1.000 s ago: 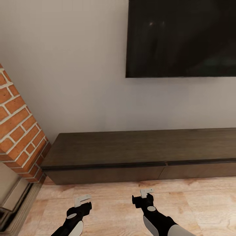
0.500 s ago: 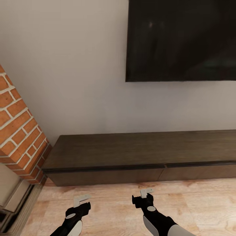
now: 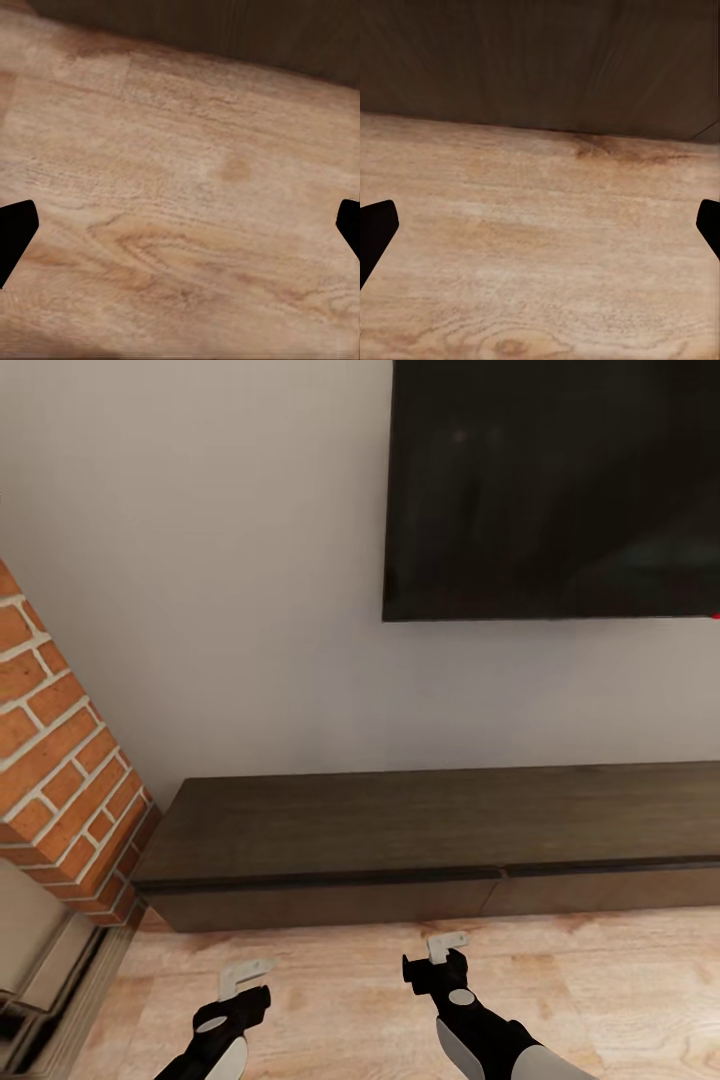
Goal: Place each of the two pumpkins and all three candles from the living room inside a cabinet in the living room (use any cabinet), then make sure every cabinet is closed, and position the cauldron so it is next to a table in the living room.
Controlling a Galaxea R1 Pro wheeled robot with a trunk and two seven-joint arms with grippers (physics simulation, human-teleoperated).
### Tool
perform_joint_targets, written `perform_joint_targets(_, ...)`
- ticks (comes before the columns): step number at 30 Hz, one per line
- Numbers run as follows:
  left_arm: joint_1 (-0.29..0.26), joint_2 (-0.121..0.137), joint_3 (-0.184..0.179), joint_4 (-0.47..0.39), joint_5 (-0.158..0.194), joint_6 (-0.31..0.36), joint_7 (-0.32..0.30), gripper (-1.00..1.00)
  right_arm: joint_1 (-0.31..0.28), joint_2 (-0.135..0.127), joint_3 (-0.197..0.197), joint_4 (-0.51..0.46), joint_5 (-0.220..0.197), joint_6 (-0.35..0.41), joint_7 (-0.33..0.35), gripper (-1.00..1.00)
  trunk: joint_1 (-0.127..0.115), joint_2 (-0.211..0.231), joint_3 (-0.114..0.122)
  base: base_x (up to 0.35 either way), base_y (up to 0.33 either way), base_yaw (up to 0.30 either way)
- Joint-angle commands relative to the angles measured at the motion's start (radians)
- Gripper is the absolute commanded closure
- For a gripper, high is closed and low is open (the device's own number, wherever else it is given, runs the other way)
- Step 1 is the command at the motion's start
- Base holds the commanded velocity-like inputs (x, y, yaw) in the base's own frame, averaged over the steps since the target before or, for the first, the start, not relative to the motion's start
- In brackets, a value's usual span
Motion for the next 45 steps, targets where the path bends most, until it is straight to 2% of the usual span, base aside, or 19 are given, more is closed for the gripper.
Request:
perform_joint_targets(1,-0.001,0.001,-0.005,0.001,0.004,0.003,0.008,-1.0,-0.001,0.0,0.009,0.001,-0.01,-0.005,-0.005,-1.0,-0.004,0.007,0.002,0.0,0.0,0.0)
perform_joint_targets(21,-0.003,0.001,-0.005,0.015,0.005,0.004,0.009,-1.0,-0.001,0.0,0.009,0.001,-0.009,-0.004,-0.006,-1.0,-0.081,0.147,0.065,0.0,0.0,0.0)
perform_joint_targets(25,-0.012,-0.001,-0.005,0.087,0.006,0.004,0.001,-1.0,-0.001,-0.001,0.007,0.001,-0.01,-0.006,-0.006,-1.0,-0.096,0.175,0.078,0.0,0.0,0.0)
perform_joint_targets(34,-0.016,0.003,-0.004,0.139,0.005,0.002,-0.004,-1.0,-0.001,-0.001,0.003,0.001,-0.016,-0.007,-0.005,-1.0,-0.131,0.238,0.106,0.0,0.0,0.0)
perform_joint_targets(37,-0.022,0.003,-0.004,0.191,0.005,0.001,-0.008,-1.0,-0.001,0.0,0.003,0.002,-0.017,-0.007,-0.005,-1.0,-0.142,0.259,0.115,0.0,0.0,0.0)
perform_joint_targets(41,-0.031,0.003,-0.004,0.311,0.003,-0.007,-0.014,-1.0,-0.001,0.0,0.003,0.004,-0.018,-0.009,-0.005,-1.0,-0.157,0.287,0.128,0.0,0.0,0.0)
perform_joint_targets(43,-0.032,0.005,-0.005,0.369,0.002,-0.01,-0.041,-1.0,-0.001,-0.003,0.002,0.006,-0.02,-0.017,-0.005,-1.0,-0.165,0.301,0.134,0.0,0.0,0.0)
perform_joint_targets(45,-0.032,0.008,-0.006,0.448,0.0,-0.013,-0.096,-1.0,-0.001,-0.008,0.0,0.014,-0.023,-0.022,-0.005,-1.0,-0.173,0.315,0.14,0.0,0.0,0.0)
